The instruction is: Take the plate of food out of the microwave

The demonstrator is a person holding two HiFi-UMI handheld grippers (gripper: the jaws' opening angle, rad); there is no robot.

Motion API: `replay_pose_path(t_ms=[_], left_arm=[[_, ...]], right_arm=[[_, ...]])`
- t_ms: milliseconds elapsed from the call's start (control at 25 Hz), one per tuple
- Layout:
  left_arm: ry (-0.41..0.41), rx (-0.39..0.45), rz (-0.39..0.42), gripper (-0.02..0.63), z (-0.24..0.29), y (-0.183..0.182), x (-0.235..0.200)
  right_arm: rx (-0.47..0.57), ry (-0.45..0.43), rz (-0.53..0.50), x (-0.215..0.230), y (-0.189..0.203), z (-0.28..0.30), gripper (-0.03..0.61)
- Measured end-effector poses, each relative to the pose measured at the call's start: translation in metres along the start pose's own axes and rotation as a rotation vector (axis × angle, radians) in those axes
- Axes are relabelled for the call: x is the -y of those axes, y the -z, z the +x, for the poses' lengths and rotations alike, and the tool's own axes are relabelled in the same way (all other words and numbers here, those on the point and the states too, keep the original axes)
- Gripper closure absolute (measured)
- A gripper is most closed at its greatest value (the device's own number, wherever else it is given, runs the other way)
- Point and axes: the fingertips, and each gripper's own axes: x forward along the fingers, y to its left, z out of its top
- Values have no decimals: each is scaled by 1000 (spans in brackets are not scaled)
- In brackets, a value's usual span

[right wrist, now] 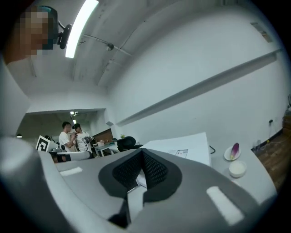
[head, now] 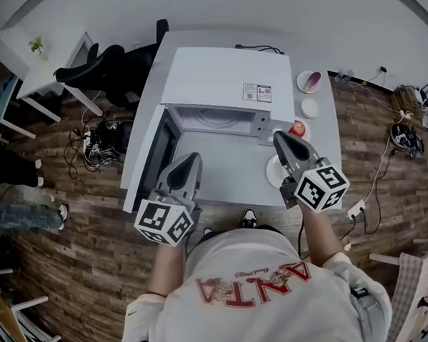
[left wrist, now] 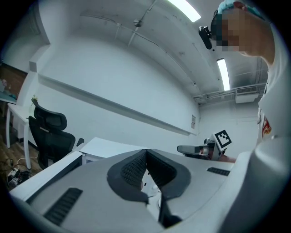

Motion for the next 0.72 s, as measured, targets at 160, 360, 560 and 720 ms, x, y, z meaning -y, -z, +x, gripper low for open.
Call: replay_pose_path(t_ms=[160,360,560,720], left_arm=[[1,27,26,604,1,-14,4],[7,36,37,604,1,-17,9],[11,37,35,604,0,-16,10],[12,41,34,604,-3,-17,11]], right_arm=[[35,-15,-54,-10,-19,-7,577],[39,-25,-78,-16,-24,-10,577],[34,-37,-83,-20,-22,-11,577],[33,-44,-82,-23,-22,-12,577]])
